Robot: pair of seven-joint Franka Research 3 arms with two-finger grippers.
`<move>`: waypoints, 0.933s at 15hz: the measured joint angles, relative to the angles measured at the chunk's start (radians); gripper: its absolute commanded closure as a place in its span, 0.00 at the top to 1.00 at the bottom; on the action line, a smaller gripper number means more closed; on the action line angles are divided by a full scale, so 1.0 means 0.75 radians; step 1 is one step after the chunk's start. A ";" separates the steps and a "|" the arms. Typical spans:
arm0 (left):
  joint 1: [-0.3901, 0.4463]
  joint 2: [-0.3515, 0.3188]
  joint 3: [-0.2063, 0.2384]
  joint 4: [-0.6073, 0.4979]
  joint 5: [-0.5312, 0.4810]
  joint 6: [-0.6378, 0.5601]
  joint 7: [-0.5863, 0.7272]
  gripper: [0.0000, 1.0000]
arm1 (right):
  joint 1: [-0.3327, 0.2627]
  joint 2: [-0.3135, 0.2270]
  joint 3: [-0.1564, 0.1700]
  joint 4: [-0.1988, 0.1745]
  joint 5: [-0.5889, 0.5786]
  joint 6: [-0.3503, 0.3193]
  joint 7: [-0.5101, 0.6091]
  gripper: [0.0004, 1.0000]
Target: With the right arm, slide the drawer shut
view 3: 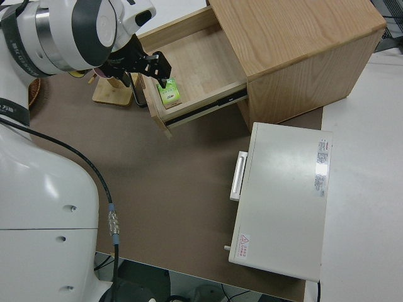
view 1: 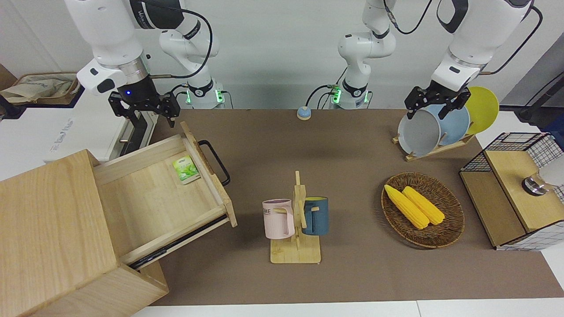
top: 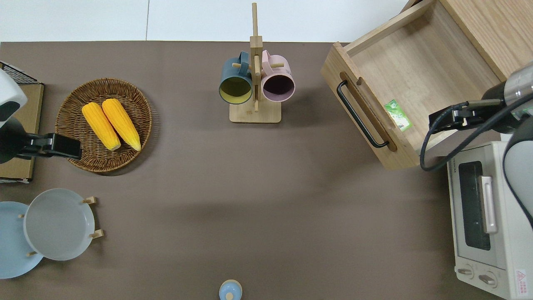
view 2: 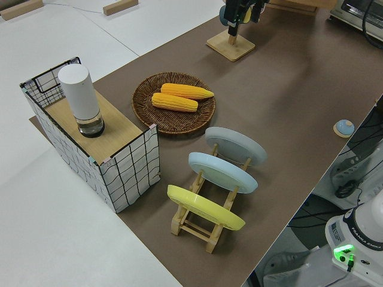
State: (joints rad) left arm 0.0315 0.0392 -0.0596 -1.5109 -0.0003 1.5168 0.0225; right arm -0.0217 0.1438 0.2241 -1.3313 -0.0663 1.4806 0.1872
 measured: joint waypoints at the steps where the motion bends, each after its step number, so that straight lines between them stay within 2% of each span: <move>1: 0.000 0.000 0.000 0.000 0.000 0.000 0.000 0.99 | 0.032 -0.003 0.001 0.003 0.000 0.000 0.050 0.97; 6: 0.000 0.000 0.000 0.000 0.000 0.000 0.000 0.99 | 0.244 -0.005 0.006 0.020 -0.001 0.002 0.406 0.97; 7: 0.000 0.000 0.000 0.000 0.000 0.000 0.000 0.99 | 0.286 -0.003 0.007 0.020 -0.007 0.007 0.479 0.91; 8: 0.000 0.000 0.000 0.000 0.000 0.000 0.000 0.99 | 0.330 0.005 0.008 0.019 -0.023 0.016 0.557 0.80; 11: 0.000 0.000 0.000 0.000 0.000 0.000 0.000 0.99 | 0.405 0.042 0.008 0.018 -0.056 0.023 0.670 0.21; 12: 0.000 0.000 0.000 0.000 0.000 0.000 0.000 0.99 | 0.423 0.057 0.008 0.017 -0.057 0.023 0.692 0.06; 13: 0.000 0.000 0.000 0.000 0.000 0.000 0.000 0.99 | 0.438 0.073 0.008 0.017 -0.057 0.023 0.717 0.00; 14: 0.000 0.000 0.000 0.000 0.000 0.000 0.000 0.99 | 0.448 0.085 0.007 0.017 -0.057 0.024 0.744 0.00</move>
State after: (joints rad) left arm 0.0315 0.0392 -0.0596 -1.5109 -0.0003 1.5168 0.0225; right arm 0.3141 0.2072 0.2298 -1.3187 -0.1088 1.4982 0.7449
